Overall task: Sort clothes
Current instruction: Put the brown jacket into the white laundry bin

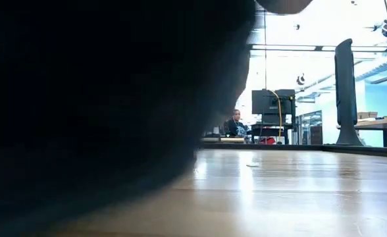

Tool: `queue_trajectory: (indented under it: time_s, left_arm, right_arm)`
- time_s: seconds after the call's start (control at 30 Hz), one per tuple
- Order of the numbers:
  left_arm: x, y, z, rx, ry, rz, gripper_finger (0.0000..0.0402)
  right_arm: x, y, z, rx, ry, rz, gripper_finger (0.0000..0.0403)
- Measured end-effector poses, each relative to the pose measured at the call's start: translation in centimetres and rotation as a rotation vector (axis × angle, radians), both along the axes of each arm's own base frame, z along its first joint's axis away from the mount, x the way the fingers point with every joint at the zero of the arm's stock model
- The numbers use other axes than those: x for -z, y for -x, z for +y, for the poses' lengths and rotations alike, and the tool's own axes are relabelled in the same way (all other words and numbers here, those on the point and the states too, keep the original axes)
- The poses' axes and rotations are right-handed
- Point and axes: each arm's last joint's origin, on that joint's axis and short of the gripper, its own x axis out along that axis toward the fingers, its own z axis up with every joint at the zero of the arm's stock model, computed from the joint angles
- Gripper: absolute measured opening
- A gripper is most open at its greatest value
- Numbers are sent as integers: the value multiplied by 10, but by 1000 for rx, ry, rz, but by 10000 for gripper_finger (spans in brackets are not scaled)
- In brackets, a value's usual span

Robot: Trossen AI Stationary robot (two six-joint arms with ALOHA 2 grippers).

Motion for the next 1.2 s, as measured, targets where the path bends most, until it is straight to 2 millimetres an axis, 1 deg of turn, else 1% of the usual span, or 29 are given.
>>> queue_trajectory:
  time_s: [0.13, 0.23, 0.3, 0.37, 0.43, 0.53, 0.6, 0.7, 0.8, 0.87, 0.93, 1.0, 1.1, 1.2]
  left_arm:
    - [-14, -7, 6, -48, 8, -170, 0]
    - [-21, -11, 14, -86, 34, -260, 0]
    - [-24, -12, 20, -113, 40, -289, 0]
    - [-23, -13, 25, -132, 38, -284, 0]
    - [-21, -14, 27, -130, 28, -256, 0]
    - [-19, -14, 26, -86, 11, -239, 0]
    - [-18, -14, 25, -68, 7, -227, 0]
    - [-14, -11, 23, -90, -1, -167, 0]
    - [-8, -4, 22, -139, -14, -72, 0]
    - [-4, 2, 22, -164, 13, -17, 0]
    - [-1, 9, 23, -163, 55, 30, 0]
    - [2, 18, 24, -134, 114, 75, 0]
    - [4, 34, 21, -16, 193, 137, 0]
    - [5, 50, 17, 130, 213, 188, 0]
  right_arm:
    - [-42, 21, -15, -42, 120, -104, 0]
    - [-73, 38, -29, -45, 231, -261, 0]
    - [-87, 49, -34, -79, 324, -383, 0]
    - [-93, 54, -35, -143, 401, -479, 0]
    - [-92, 50, -34, -207, 436, -513, 0]
    - [-85, 37, -37, -220, 453, -428, 0]
    - [-78, 30, -40, -207, 422, -357, 0]
    - [-67, 23, -45, -188, 274, -268, 0]
    - [-57, 27, -48, -257, 97, -145, 1]
    - [-56, 35, -52, -392, -55, -86, 6]
    - [-56, 41, -53, -596, -245, -27, 17]
    - [-55, 42, -50, -773, -381, 44, 33]
    - [-49, 41, -45, -846, -447, 104, 63]
    - [-44, 42, -45, -814, -453, 156, 97]
